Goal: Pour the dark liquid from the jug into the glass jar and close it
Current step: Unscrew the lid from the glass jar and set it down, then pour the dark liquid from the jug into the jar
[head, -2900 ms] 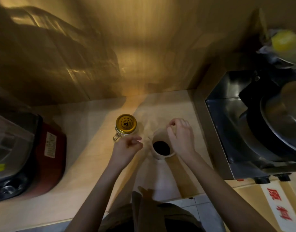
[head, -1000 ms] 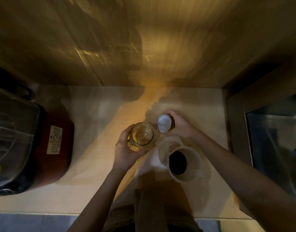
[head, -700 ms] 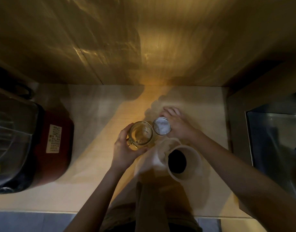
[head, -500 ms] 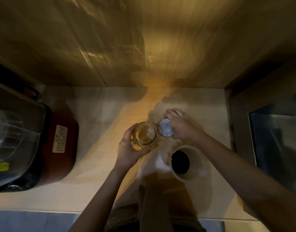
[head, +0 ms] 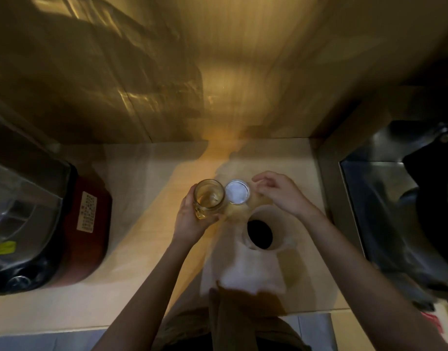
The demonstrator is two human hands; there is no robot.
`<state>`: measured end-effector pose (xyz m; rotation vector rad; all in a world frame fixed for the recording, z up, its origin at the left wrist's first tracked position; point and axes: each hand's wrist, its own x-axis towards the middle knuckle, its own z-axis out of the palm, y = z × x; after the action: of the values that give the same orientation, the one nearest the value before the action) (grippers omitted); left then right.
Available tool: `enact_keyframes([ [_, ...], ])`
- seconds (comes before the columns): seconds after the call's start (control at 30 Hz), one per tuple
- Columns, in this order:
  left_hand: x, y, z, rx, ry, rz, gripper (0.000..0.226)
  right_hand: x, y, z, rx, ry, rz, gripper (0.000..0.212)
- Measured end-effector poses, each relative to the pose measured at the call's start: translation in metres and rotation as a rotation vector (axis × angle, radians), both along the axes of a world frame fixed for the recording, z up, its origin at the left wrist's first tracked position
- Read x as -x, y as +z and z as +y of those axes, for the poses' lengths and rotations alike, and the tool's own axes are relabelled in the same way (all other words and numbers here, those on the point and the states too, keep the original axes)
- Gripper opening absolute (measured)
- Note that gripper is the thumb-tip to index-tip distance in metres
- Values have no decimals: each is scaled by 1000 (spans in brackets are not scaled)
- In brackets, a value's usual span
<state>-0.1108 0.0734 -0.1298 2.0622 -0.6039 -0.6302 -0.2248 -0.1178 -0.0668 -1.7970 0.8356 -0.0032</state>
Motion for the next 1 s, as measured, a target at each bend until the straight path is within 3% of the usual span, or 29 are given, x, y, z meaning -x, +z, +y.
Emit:
enact_keyframes([
  [0.1, 1, 0, 1, 23, 19, 22, 91, 29, 3, 18, -108, -368, -140, 17],
  [0.2, 4, 3, -1, 53, 37, 31, 88, 58, -11, 41, -24, -649, -167, 16],
  [0.4, 5, 7, -1, 23, 38, 69, 90, 91, -44, 81, 41, -661, -126, 20],
  [0.57, 4, 9, 1, -39, 18, 79, 100, 92, -55, 87, 46, -718, -108, 42],
  [0.7, 1, 6, 5, -89, -43, 93, 99, 91, -54, 95, 37, -775, -188, 47],
  [0.77, 2, 5, 10, -86, -27, 87, 86, 88, -55, 96, -14, -890, -253, 49],
  [0.9, 7, -1, 22, -114, 111, -81, 31, 78, -48, 90, -72, -949, -272, 51],
  [1.0, 7, -7, 23, -69, 204, -83, 25, 70, -40, 80, -69, -937, -286, 55],
])
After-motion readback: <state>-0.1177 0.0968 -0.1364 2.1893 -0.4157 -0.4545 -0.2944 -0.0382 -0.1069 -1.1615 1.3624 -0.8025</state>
